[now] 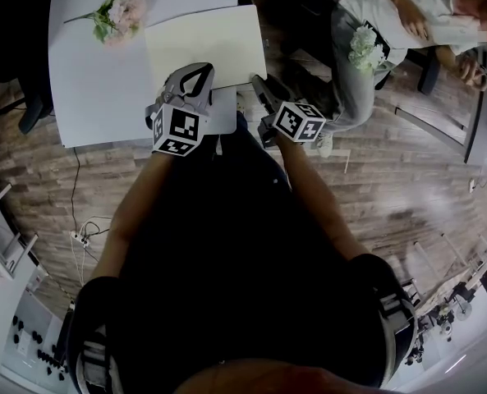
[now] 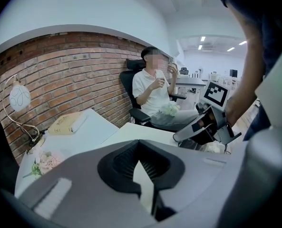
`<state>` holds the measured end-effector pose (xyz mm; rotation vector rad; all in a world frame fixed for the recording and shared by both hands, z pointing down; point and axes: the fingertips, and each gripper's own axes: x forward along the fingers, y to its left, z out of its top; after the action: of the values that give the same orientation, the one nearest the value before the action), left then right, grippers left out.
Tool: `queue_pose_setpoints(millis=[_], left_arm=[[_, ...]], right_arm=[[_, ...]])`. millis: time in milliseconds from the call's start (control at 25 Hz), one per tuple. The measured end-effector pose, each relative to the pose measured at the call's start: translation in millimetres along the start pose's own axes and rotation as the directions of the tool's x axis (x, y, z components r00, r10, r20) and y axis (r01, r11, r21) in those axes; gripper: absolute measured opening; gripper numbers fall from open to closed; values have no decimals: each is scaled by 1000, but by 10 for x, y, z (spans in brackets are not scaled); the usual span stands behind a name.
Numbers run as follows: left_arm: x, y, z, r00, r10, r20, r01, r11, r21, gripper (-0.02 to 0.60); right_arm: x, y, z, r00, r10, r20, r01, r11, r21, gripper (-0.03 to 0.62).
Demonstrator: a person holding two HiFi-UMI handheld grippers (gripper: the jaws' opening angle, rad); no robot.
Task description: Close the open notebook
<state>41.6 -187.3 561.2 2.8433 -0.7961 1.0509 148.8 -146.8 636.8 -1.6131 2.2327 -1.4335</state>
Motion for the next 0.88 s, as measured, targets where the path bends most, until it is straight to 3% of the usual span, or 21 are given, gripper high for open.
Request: queue_pose_setpoints(millis=[880], left_arm=[[-285,66,98,996,46,77,-46,999,-2,6]], right_arm=[[-213,307,254,991,-123,55,129,984,-124,90]])
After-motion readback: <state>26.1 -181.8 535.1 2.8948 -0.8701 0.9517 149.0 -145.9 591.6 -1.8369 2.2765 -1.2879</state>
